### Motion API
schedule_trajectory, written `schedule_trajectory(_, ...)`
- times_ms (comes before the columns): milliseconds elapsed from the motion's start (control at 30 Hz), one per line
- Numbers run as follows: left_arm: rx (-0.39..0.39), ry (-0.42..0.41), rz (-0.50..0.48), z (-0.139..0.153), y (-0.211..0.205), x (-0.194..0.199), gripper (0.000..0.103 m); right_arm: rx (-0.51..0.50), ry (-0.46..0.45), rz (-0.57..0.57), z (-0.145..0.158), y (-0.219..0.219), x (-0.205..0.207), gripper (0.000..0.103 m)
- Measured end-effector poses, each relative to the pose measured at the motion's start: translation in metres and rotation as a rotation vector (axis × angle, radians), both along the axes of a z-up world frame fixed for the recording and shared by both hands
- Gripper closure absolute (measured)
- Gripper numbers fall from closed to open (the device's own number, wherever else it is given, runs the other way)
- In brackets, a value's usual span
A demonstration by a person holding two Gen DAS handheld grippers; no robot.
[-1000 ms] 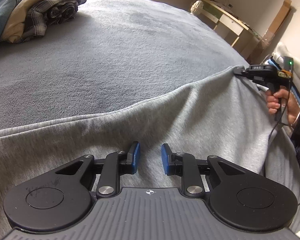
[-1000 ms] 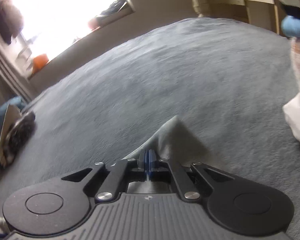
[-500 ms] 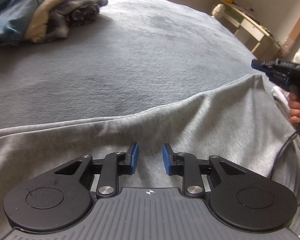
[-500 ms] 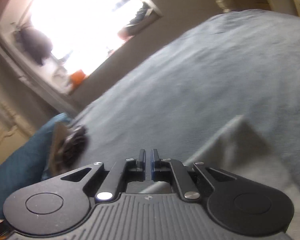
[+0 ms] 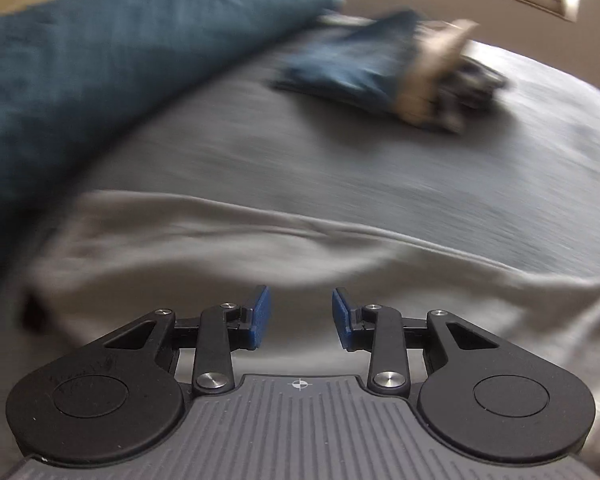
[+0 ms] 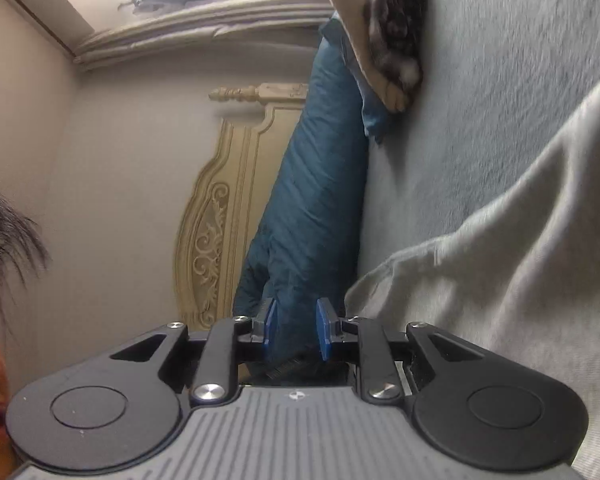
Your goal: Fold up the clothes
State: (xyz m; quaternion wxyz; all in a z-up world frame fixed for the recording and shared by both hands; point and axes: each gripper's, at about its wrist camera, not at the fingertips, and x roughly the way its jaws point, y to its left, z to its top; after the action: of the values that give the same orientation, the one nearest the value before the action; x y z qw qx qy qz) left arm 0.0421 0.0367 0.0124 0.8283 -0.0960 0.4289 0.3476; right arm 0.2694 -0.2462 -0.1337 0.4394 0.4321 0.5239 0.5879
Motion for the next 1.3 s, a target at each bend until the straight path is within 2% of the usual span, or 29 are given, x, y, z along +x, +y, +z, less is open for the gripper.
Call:
schedule_trajectory(33, 0.039, 0.002, 0.052, 0.011, 0.006, -0.007, 0.069, -0.018, -0.026, 0.015, 0.001, 0.005, -0.004, 0.08)
schedule_trajectory(133, 0.087, -0.059, 0.177, 0.039, 0.022, -0.026, 0.068, -0.067, -0.126, 0.066, 0.008, 0.018, -0.017, 0.08)
schedule_trajectory(167, 0.101, -0.084, 0.181, 0.042, 0.023, -0.03, 0.067, -0.083, -0.163, 0.085, 0.012, 0.022, -0.022, 0.08)
schedule_trajectory(300, 0.11, -0.115, 0.078, 0.022, 0.029, -0.033, 0.066, -0.182, -0.385, 0.11, 0.035, 0.021, -0.042, 0.08)
schedule_trajectory(400, 0.06, -0.154, -0.011, 0.007, 0.039, -0.037, 0.066, -0.274, -0.502, 0.116, 0.042, 0.016, -0.058, 0.08)
schedule_trajectory(533, -0.08, -0.106, -0.057, -0.023, 0.059, -0.042, 0.066, -0.407, -0.554, 0.122, 0.044, 0.02, -0.075, 0.08)
schedule_trajectory(633, -0.208, -0.088, -0.071, -0.052, 0.078, -0.039, 0.066, -0.528, -0.606, 0.11, 0.041, 0.031, -0.089, 0.08)
schedule_trajectory(667, -0.229, -0.096, -0.087, -0.061, 0.081, -0.039, 0.066, -0.578, -0.635, 0.108, 0.039, 0.035, -0.094, 0.08)
schedule_trajectory(767, -0.187, -0.104, -0.128, -0.087, 0.094, -0.038, 0.066, -0.671, -0.679, 0.121, 0.033, 0.032, -0.115, 0.082)
schedule_trajectory(800, -0.16, -0.128, -0.118, -0.094, 0.104, -0.039, 0.066, -0.695, -0.683, 0.122, 0.034, 0.029, -0.122, 0.082)
schedule_trajectory(833, -0.166, -0.18, -0.103, -0.1, 0.118, -0.043, 0.066, -0.716, -0.683, 0.119, 0.036, 0.026, -0.128, 0.082)
schedule_trajectory(900, -0.203, -0.27, -0.078, -0.105, 0.142, -0.05, 0.072, -0.764, -0.673, 0.11, 0.042, 0.023, -0.135, 0.082)
schedule_trajectory(967, -0.237, -0.339, -0.04, -0.104, 0.164, -0.056, 0.072, -0.81, -0.659, 0.106, 0.045, 0.024, -0.139, 0.082)
schedule_trajectory(1033, -0.319, -0.401, 0.028, -0.099, 0.184, -0.065, 0.073, -0.842, -0.672, 0.115, 0.051, 0.028, -0.141, 0.082)
schedule_trajectory(1067, -0.382, -0.446, 0.053, -0.096, 0.191, -0.073, 0.069, -0.849, -0.688, 0.12, 0.056, 0.031, -0.14, 0.081)
schedule_trajectory(1133, -0.454, -0.501, 0.067, -0.09, 0.197, -0.086, 0.068, -0.855, -0.732, 0.119, 0.067, 0.035, -0.138, 0.081)
schedule_trajectory(1200, -0.43, -0.504, 0.051, -0.086, 0.199, -0.094, 0.068, -0.844, -0.796, 0.079, 0.08, 0.037, -0.133, 0.081)
schedule_trajectory(1300, -0.381, -0.453, 0.07, -0.09, 0.209, -0.095, 0.068, -0.881, -0.788, 0.004, 0.078, 0.038, -0.115, 0.081)
